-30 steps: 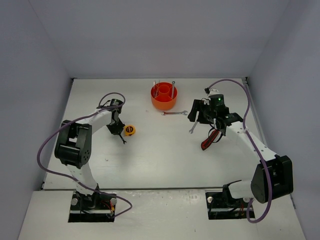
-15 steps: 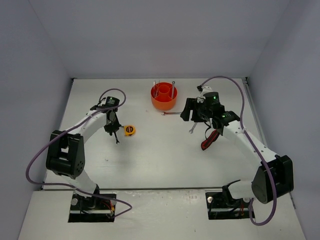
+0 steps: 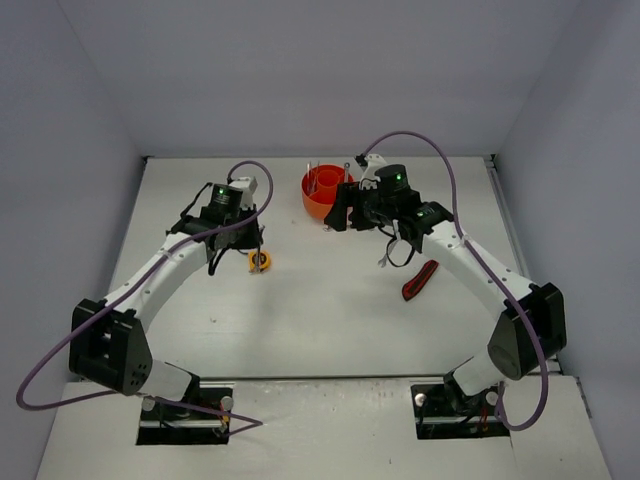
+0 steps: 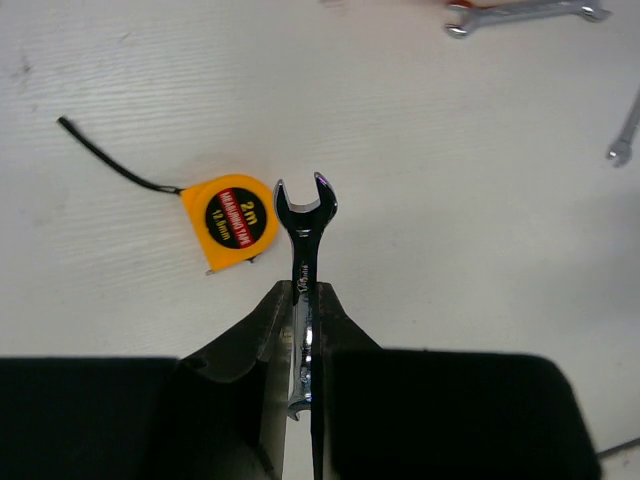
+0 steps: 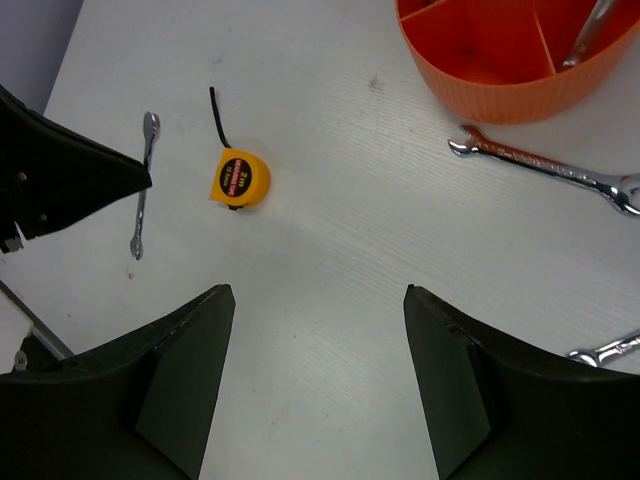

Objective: Sort the tools into containers

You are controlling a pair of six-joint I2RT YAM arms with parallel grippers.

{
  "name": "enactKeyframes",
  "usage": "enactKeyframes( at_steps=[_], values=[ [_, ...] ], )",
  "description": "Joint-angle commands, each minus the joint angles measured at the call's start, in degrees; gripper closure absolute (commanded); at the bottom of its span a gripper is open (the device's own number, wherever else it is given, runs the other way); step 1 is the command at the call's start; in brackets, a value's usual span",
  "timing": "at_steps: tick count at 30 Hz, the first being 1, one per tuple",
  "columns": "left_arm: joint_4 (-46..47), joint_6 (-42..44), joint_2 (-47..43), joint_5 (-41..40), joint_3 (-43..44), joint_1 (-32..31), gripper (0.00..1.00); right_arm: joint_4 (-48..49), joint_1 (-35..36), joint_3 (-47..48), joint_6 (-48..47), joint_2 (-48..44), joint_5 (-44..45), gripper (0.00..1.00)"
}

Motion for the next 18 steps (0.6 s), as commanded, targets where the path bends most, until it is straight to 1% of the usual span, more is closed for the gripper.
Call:
enactKeyframes(
  at_steps=[1,7,11,18],
  values=[
    [6.6,5.0,-4.2,7.5,3.1,-2.2,1.00,3.5,0.4,6.1,1.2,1.6,-4.8,0.34],
    [7.2,6.3,-4.3,11.4,5.4,-5.6,1.00,3.9,2.8,9.4,2.3,4.7,-5.5,0.34],
    [7.3,7.2,-4.5,11.6,6.5,-8.0,1.00,4.2,3.9,10.3,2.8,5.9,-5.9,0.35],
    [8.6,7.2,-4.9,11.9,7.4,-9.3,1.00,4.3,4.9,11.1,3.8,7.3,-6.7,0.36]
  ],
)
